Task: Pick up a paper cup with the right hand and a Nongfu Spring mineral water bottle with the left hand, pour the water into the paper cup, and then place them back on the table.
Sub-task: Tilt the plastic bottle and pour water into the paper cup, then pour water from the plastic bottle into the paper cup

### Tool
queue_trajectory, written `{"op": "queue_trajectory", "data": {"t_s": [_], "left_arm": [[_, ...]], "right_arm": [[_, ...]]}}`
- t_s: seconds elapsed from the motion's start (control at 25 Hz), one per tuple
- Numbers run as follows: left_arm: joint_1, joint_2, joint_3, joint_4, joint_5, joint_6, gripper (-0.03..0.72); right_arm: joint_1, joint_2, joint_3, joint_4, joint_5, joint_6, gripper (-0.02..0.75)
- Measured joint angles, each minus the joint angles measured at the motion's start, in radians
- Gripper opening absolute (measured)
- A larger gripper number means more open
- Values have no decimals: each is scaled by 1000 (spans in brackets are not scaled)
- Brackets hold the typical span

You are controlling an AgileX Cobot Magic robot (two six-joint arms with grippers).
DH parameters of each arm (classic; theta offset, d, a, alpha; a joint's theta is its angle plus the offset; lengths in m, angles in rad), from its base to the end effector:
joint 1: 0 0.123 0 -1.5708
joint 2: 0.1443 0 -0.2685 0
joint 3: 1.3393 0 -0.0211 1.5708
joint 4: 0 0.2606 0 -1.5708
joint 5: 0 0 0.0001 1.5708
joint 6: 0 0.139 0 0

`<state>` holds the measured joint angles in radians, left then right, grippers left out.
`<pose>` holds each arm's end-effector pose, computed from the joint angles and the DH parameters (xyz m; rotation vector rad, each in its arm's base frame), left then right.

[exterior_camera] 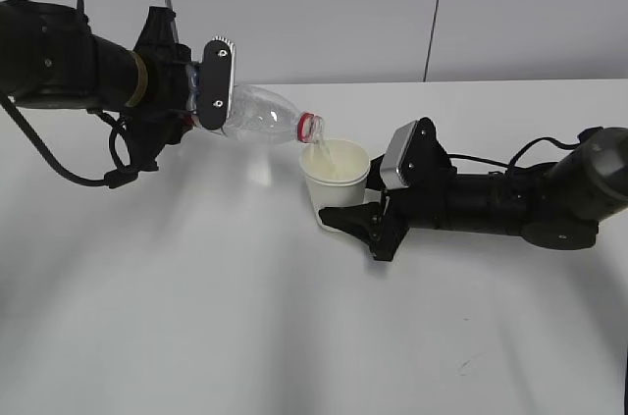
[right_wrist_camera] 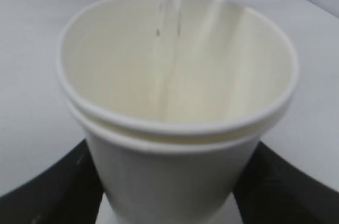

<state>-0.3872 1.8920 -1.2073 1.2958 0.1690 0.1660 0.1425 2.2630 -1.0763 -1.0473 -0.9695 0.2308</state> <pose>0.4322 -0.1518 0.1514 1.7875 1.4719 0.7521 0.4048 0.1583 0.0362 -1.0833 1.5975 0.5403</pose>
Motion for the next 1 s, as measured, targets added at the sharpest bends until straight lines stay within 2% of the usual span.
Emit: {"op": "queue_trajectory", "data": {"t_s": [1.0], "left_arm": [[0,0,0,53,-1,0,415]], "right_arm": [[0,0,0,-49,0,2,509]]}}
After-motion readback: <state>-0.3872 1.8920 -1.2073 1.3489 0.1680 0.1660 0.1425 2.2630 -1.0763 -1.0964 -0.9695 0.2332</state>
